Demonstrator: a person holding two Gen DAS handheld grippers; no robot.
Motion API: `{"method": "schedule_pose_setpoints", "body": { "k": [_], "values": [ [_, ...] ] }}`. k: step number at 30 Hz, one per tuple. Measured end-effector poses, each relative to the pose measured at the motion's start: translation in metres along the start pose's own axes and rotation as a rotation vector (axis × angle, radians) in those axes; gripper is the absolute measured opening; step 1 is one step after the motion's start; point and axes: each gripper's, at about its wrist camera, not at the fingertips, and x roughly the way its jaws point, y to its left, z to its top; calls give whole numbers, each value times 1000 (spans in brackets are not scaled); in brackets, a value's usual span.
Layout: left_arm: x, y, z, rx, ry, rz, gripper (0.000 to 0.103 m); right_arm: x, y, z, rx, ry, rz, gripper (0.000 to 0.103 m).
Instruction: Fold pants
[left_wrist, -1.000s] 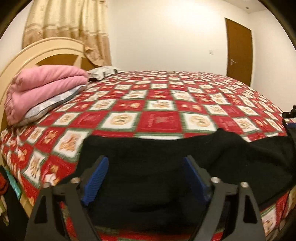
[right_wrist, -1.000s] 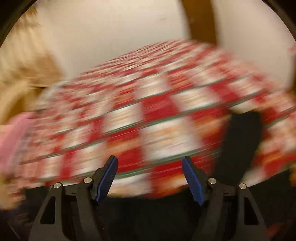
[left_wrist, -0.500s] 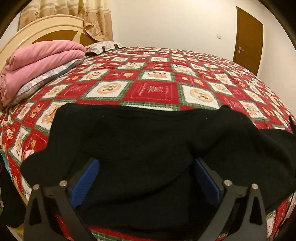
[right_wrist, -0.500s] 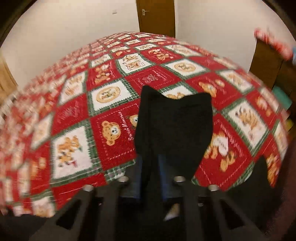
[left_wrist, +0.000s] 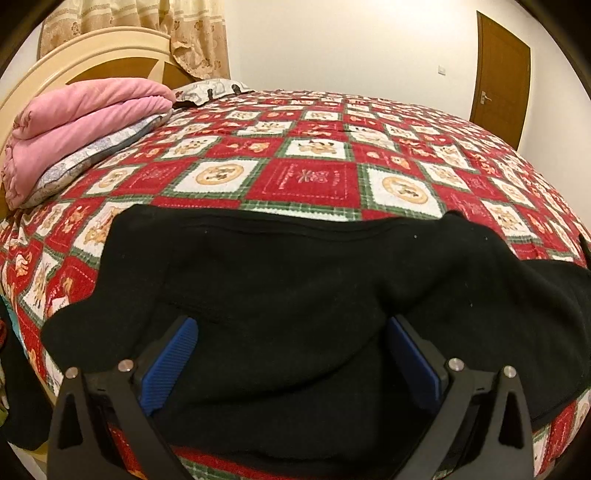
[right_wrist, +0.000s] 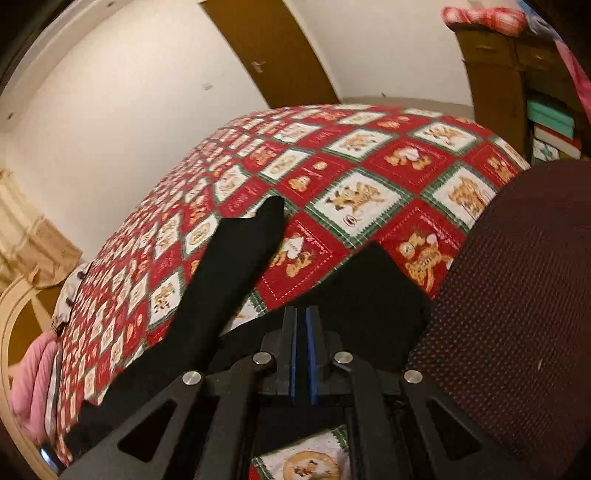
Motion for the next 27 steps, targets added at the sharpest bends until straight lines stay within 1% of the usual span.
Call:
{"method": "schedule_pose_setpoints", "body": {
  "k": [2,4,5,6,7,8,11,12,13,14,15,16,17,18,19,20,21,22,24,26,27],
  "values": [
    [0,-1,1,-4,3,6,103,5,11,6,4,-3,38,6],
    [0,-1,1,-12,9,12,103,18,31,13,-28,-7,50,12],
    [0,-1,1,-14,9,14,103,30,47,19,-56,1,38,33],
    [0,-1,1,-15,10,16,103,43,64,25,-76,7,34,66],
    [0,-1,1,-16,11,15,103,50,71,27,-91,5,45,80],
    [0,-1,1,-15,12,14,103,63,86,32,-115,-4,52,85],
    [1,0,1,-13,13,7,103,108,136,48,-201,-8,-19,84],
    [1,0,1,-11,12,5,103,121,145,51,-223,5,-62,84],
    [1,0,1,-8,11,-1,103,142,156,55,-245,34,-133,84],
    [1,0,1,-7,10,-4,103,166,165,57,-261,74,-185,84],
    [1,0,1,-5,8,-8,103,182,170,57,-277,98,-217,84],
    [1,0,1,-2,7,-10,103,201,175,56,-306,129,-285,84],
    [1,0,1,1,5,-13,103,218,176,53,-325,158,-364,80],
    [1,0,0,3,5,-14,103,226,173,52,-314,175,-393,78],
    [1,1,0,5,4,-16,103,226,169,52,-278,164,-387,76],
    [1,1,0,8,3,-18,103,221,166,54,-250,148,-392,58],
    [1,1,0,9,1,-20,103,215,163,56,-241,143,-394,26],
    [1,1,0,11,-3,-21,103,209,158,59,-236,148,-379,15],
    [1,0,0,16,-8,-22,103,193,143,62,-199,156,-320,3],
    [1,0,0,15,-7,-23,103,161,117,66,-137,135,-231,3],
    [1,0,0,14,-7,-24,103,138,100,66,-101,116,-172,3]
  ]
}}
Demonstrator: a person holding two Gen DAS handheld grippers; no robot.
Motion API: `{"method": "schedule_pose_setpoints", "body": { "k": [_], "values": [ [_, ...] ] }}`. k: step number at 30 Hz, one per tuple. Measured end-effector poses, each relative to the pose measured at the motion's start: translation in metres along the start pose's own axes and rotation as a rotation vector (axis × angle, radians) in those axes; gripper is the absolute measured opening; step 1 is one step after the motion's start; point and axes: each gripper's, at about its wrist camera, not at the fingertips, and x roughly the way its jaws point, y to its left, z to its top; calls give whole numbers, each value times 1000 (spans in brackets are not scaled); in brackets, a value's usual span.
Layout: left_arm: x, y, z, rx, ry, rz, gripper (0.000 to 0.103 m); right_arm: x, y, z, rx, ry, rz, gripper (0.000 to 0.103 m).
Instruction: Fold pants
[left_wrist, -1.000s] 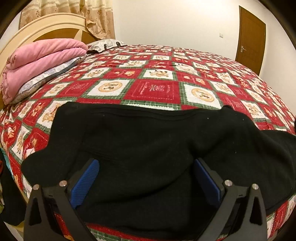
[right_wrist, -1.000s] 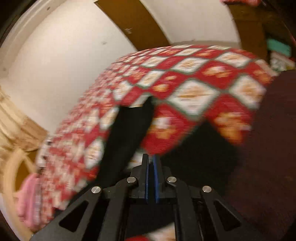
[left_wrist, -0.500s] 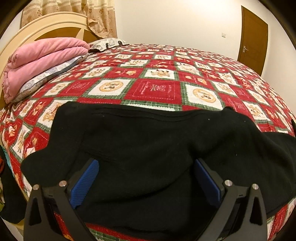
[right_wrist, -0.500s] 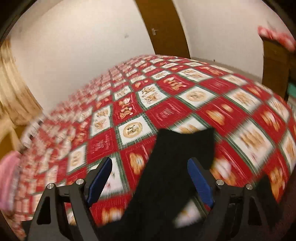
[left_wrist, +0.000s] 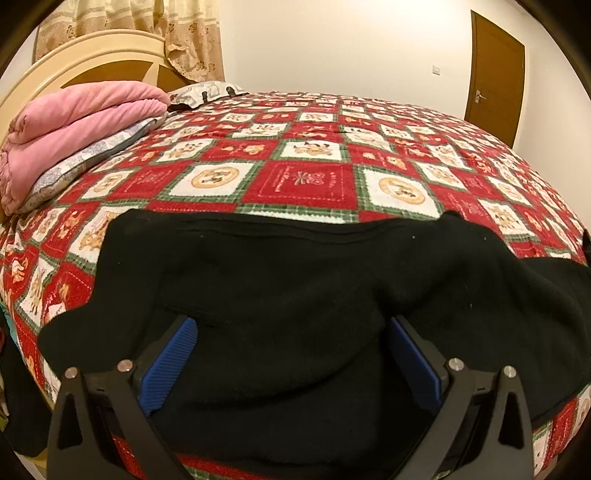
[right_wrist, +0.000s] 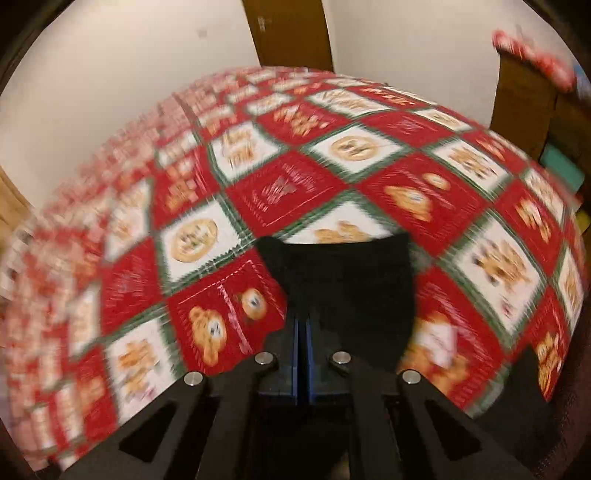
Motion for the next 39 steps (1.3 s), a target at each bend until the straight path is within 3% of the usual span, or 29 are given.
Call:
{"method": "schedule_pose_setpoints", "body": {
  "k": [3,7,12,16,19,20,21,23,25,31,33,35,37,39],
  "values": [
    [0,0,0,-3,1,4,103,-47,-46,-16,78,-44,112,3],
    [1,0,2,-10,9,11,103,-98,-122,-49,233,-77,192,3],
    [2,-1,5,-16,30,13,103,-107,-178,-93,288,-41,175,4],
    [2,-1,6,-4,41,12,103,-108,-202,-104,328,-5,131,8],
    [2,-1,7,-2,49,14,103,-130,-217,-89,362,-98,-14,23],
    [2,-2,8,0,51,15,103,-136,-218,-83,355,-126,-38,39],
    [2,-2,8,2,50,16,103,-140,-219,-75,336,-150,-42,53],
    [3,-2,8,4,48,17,103,-131,-209,-52,218,-128,36,56],
    [3,-2,8,1,46,21,103,-108,-199,-34,138,-36,98,56],
    [3,-3,9,-3,46,35,103,-33,-174,-19,-63,144,4,56],
    [3,-4,8,-9,45,36,103,-32,-160,-22,-127,110,-1,57],
    [3,-4,8,-15,43,41,103,-30,-152,-27,-159,133,0,56],
    [3,-5,8,-20,41,50,103,-32,-145,-30,-185,136,-6,45],
    [3,-6,8,-25,40,56,103,-38,-140,-35,-192,135,37,16]
  ]
}}
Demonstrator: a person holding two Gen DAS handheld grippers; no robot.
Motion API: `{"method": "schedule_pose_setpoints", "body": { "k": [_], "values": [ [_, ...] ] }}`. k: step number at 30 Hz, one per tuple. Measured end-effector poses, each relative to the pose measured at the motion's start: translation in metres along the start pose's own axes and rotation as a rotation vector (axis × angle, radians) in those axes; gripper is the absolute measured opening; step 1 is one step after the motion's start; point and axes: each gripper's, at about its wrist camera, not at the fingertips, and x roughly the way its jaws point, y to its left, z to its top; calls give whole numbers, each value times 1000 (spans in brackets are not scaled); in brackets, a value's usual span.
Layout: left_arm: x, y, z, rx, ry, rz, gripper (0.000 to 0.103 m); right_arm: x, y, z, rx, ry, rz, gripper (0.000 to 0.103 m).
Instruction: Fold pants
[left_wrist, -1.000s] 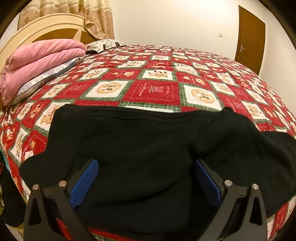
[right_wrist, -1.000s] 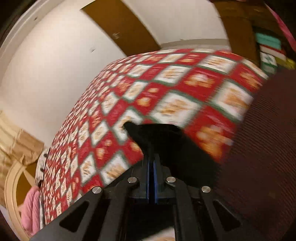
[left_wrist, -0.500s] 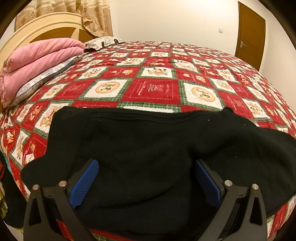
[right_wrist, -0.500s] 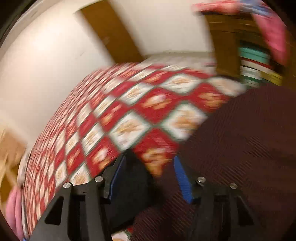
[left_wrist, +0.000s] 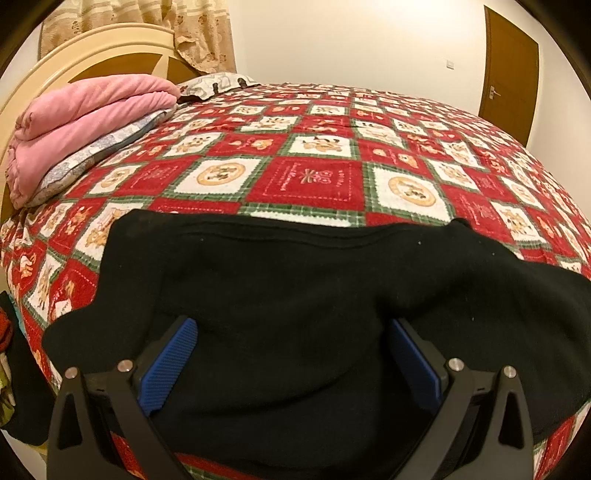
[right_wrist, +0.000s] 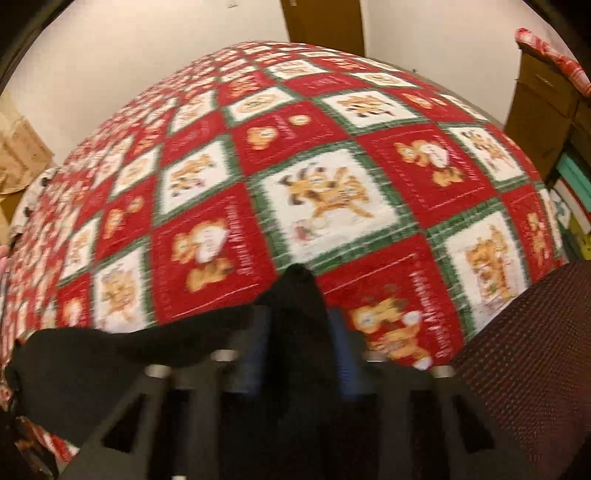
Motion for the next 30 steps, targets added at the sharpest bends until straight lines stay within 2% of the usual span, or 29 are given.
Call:
{"method": "schedule_pose_setpoints", "body": {
  "k": [3,6,8,10,13,16,17,18,19,20,23,25,27,29,30],
  "values": [
    [0,-1,0,-4,3,7,103,-12,19,-4,-34,-48,-4,11],
    [-1,-1,1,-7,10,12,103,-51,33,2,-58,-202,62,11],
    [-1,-1,0,-18,13,15,103,-86,41,10,-114,-338,31,11],
    [-1,-1,-1,-29,9,19,103,-98,41,19,-159,-406,-27,11],
    [-2,-2,-4,-39,-6,29,103,-75,26,27,-153,-346,-84,11],
    [-3,-3,-4,-40,-16,39,103,-23,10,25,-159,-201,-125,13],
    [-3,-3,-4,-39,-16,40,103,-13,3,24,-156,-159,-127,15],
    [-3,-3,-4,-39,-12,40,103,-4,-1,23,-144,-123,-122,23],
    [-3,-3,-3,-39,-10,40,103,-4,-8,19,-116,-123,-116,28],
    [-3,-3,-3,-38,-9,39,103,-10,-15,19,-84,-155,-97,38],
    [-3,-3,-3,-37,-14,40,103,-52,-48,13,85,-310,-70,40],
    [-3,-4,-3,-37,-17,43,103,-77,-59,7,145,-382,-80,40],
    [-3,-4,-3,-43,-18,44,103,-90,-51,0,83,-369,-62,37],
    [-3,-5,-4,-48,-21,50,103,-90,-33,-10,-2,-318,-17,24],
    [-3,-5,-4,-48,-22,52,103,-87,-24,-14,-41,-296,2,24]
  ]
}}
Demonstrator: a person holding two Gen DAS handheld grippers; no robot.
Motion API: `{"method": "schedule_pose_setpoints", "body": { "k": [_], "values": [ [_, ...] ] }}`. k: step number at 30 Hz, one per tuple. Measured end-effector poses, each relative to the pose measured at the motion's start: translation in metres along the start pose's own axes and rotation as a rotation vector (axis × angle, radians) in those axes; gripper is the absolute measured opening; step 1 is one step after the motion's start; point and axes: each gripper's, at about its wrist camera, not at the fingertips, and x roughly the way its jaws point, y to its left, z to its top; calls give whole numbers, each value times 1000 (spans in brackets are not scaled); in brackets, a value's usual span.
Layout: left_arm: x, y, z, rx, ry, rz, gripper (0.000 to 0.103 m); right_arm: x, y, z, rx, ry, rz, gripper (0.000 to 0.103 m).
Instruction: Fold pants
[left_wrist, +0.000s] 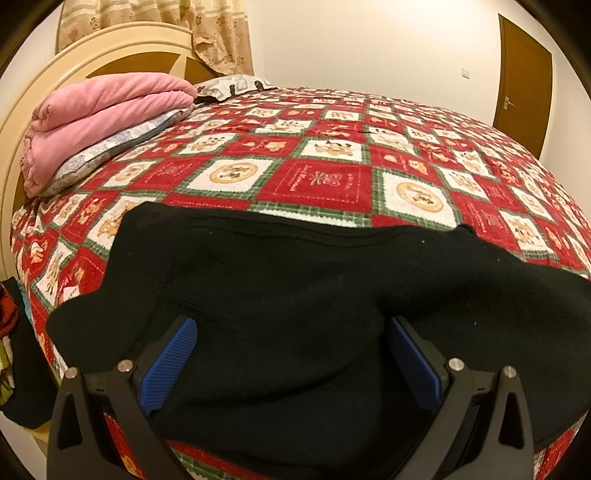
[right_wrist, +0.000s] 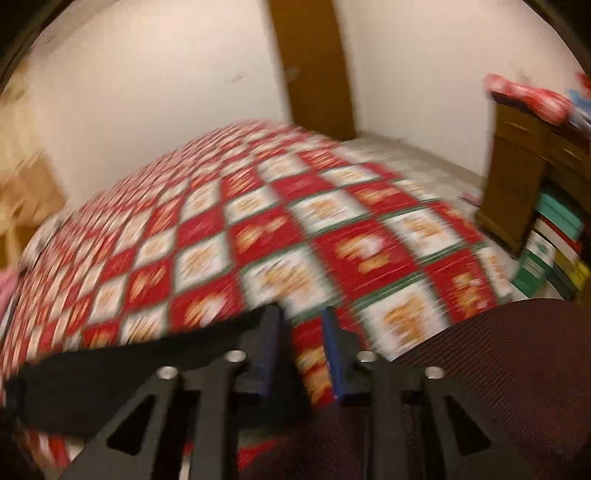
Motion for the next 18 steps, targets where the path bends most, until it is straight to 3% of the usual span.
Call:
{"method": "schedule_pose_setpoints", "body": {
  "k": [3,6,9,11,14,16,17,18],
  "values": [
    [0,-1,0,3,-2,8,103,20,30,-19,-111,97,16,24],
    [-1,0,0,7,10,3,103,70,39,-37,-93,303,-38,25],
    [-1,1,0,14,20,-6,103,75,49,-36,-124,339,-73,25],
    [-1,1,0,15,22,-12,103,65,45,-30,-107,368,4,25],
    [0,3,0,10,21,-21,103,36,19,-16,-9,233,24,27],
    [0,2,0,9,23,-23,103,25,0,-9,41,154,23,48],
    [0,2,1,9,24,-23,103,26,-6,-7,57,148,35,72],
    [1,2,1,10,25,-22,103,30,-10,-6,61,157,47,80]
  ]
}}
